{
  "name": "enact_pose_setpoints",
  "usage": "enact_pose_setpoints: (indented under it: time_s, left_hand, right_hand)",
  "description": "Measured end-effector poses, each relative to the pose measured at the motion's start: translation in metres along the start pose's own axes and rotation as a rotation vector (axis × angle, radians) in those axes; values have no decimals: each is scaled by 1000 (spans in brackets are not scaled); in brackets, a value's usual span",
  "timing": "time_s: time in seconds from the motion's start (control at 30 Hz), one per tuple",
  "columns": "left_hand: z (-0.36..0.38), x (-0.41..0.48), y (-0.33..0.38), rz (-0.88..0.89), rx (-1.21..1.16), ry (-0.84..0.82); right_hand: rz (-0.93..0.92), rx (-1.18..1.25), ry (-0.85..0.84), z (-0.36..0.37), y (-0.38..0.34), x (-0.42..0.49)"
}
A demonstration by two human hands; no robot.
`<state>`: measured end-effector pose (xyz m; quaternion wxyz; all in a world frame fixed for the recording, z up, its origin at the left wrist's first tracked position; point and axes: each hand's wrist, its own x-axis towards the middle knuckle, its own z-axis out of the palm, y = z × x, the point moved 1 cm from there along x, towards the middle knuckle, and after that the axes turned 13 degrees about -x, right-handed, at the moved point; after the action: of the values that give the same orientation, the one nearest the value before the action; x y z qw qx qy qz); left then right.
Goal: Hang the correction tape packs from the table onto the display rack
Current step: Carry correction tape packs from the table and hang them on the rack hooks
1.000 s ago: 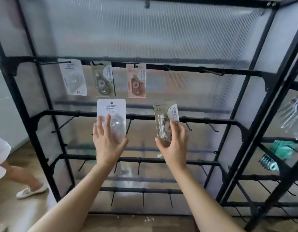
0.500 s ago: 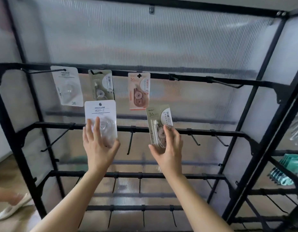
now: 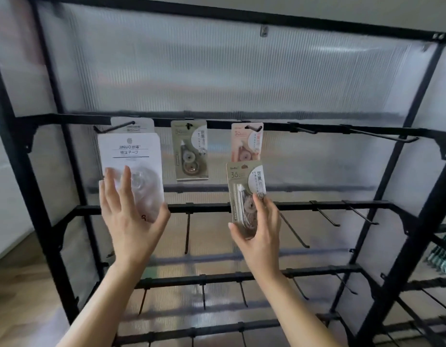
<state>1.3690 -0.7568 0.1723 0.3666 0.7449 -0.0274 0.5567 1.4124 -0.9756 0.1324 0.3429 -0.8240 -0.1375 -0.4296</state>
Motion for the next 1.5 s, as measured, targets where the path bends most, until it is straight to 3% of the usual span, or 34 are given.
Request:
enact_pose_setpoints:
  time_s: [0.23,0.73,1.5]
  left_hand:
    - [-30,10,-3,33,-43,20]
    - [-50,20,5,-129,-17,-50]
    - [32,93,-86,-192,199,-294]
  right_hand:
    - [4,21,23,11,-29,-10]
    - [-32,20,12,12,-55,-7]
    - [-1,-30,11,41,-60,12]
